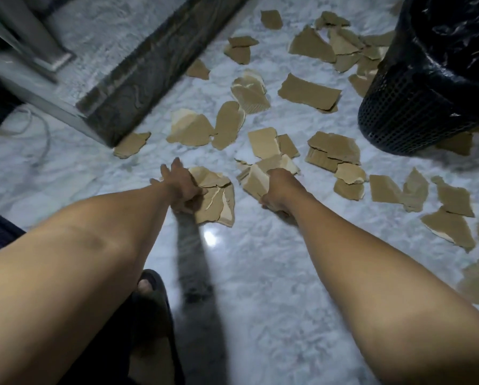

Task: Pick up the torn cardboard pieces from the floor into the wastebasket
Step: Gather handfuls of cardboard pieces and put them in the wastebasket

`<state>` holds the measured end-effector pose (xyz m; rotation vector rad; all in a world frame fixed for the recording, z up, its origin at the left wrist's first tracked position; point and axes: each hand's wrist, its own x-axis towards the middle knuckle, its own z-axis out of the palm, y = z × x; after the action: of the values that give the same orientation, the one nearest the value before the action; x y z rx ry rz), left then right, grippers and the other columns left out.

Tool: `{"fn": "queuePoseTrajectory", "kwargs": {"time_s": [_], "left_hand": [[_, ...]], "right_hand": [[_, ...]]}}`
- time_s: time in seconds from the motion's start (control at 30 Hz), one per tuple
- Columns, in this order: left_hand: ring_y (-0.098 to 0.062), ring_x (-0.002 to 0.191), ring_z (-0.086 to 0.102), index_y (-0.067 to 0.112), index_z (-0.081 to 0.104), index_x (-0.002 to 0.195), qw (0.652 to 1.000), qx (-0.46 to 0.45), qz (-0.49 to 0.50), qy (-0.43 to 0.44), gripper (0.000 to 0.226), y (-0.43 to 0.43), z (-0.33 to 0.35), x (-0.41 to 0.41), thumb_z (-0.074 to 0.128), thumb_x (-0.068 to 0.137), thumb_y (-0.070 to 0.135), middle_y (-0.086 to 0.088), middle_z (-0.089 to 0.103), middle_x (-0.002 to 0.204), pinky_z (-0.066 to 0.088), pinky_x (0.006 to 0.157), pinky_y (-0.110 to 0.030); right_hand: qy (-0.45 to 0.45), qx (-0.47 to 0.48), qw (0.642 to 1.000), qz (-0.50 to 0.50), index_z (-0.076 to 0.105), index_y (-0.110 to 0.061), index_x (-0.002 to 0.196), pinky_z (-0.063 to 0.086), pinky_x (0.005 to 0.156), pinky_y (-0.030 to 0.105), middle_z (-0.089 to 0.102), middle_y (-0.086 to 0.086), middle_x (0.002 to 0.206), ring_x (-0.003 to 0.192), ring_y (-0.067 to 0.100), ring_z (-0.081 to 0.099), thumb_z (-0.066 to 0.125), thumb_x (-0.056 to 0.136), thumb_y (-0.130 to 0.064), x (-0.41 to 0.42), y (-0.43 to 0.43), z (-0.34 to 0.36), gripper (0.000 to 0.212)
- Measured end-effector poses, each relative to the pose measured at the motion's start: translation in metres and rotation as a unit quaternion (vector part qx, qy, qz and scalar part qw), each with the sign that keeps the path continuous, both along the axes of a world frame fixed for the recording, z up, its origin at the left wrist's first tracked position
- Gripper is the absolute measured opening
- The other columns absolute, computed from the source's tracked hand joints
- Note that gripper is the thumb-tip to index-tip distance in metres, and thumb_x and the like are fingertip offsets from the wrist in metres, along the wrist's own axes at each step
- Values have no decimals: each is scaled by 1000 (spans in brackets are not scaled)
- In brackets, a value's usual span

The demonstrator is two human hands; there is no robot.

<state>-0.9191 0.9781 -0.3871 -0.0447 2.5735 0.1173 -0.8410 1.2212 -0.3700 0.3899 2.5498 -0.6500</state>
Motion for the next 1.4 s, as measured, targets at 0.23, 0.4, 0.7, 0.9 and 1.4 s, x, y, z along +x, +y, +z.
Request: {"fn": "queuePoseTrajectory", "kwargs": {"time_s": [0.23,0.4,0.7,0.9,1.4], "left_hand": [[-35,119,26,13,71,107,998,17,-47,-38,68,8,-24,-24,63,73,71,-9,31,124,36,97,-45],[-38,113,40,3,58,120,995,29,-74,-64,67,20,-23,-30,67,82,57,-15,33,128,39,97,-41],[-32,106,52,14,57,108,989,49,-111,-82,48,45,-10,-34,77,76,43,-8,55,110,41,88,-40],[-26,74,58,5,65,76,974,99,-161,-128,37,52,-7,-32,77,80,40,-9,60,77,49,67,-31],[-30,101,57,20,51,61,989,80,-86,-93,42,65,-11,9,68,84,51,-12,62,84,41,78,-27]], "right_hand": [[-15,175,978,113,55,-17,134,31,105,59,24,4,150,138,35,20,82,76,-32,-52,-1,-7,66],[-51,165,980,103,50,-7,137,45,101,50,28,7,146,130,33,37,85,71,-34,-64,7,-10,79],[-9,181,980,80,40,-24,109,28,78,42,62,6,98,99,34,56,80,74,-27,-52,-6,-9,53],[-105,19,992,-72,50,-8,117,47,75,34,60,8,104,95,29,56,89,69,-36,-65,8,17,68],[58,-95,940,-323,34,-17,129,54,87,44,55,8,113,107,36,59,79,77,-17,-85,-10,-4,69]]}}
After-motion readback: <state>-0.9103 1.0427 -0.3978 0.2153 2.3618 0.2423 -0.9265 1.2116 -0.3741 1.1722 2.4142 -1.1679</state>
